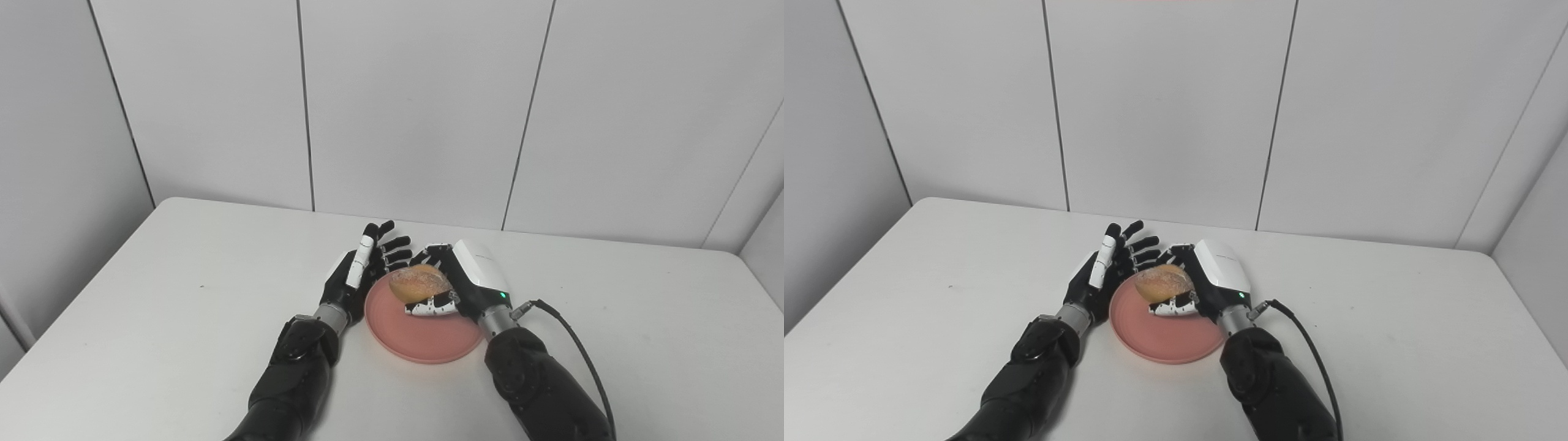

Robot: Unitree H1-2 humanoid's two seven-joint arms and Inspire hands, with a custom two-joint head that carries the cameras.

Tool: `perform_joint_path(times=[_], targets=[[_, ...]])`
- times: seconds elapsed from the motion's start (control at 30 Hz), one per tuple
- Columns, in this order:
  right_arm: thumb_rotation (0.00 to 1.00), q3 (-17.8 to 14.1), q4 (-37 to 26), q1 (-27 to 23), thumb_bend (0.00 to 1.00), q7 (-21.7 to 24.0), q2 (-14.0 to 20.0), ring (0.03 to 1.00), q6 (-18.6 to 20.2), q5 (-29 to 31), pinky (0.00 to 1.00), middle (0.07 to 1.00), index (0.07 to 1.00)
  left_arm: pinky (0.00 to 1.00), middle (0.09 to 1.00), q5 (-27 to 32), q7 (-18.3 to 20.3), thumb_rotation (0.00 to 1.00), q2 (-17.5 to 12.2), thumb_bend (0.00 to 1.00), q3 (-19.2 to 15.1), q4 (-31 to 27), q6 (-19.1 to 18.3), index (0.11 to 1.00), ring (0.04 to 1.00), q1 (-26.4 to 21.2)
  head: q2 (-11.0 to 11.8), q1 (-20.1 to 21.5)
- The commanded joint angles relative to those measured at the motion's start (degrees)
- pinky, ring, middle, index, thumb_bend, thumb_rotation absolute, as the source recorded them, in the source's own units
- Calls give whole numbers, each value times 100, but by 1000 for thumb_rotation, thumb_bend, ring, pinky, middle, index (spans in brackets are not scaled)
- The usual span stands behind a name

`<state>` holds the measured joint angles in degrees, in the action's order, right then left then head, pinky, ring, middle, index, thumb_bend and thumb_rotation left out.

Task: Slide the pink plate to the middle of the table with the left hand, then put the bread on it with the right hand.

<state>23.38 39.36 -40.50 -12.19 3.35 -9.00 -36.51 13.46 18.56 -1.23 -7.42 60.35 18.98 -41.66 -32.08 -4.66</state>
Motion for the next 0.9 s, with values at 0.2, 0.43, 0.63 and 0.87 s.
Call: perform_joint_path(times=[0.2,0.43,0.63,0.87], targets=[[0,38,-58,-199,528,-135,9,366,-168,-106,300,452,502,795,828,-27,16,932,91,870,39,158,87,920,799,265,-7,15],[1,-59,77,-219,529,53,-32,378,-103,76,303,451,505,790,849,20,60,929,83,878,13,161,42,917,816,266,4,18],[143,-131,-306,-136,859,411,7,627,394,99,550,644,632,782,805,37,56,923,105,867,3,54,-35,907,807,311,-13,52],[268,-158,-337,-96,1000,74,38,819,230,-4,818,799,733,776,816,63,80,906,110,872,-25,63,-46,907,812,294,-9,44]])
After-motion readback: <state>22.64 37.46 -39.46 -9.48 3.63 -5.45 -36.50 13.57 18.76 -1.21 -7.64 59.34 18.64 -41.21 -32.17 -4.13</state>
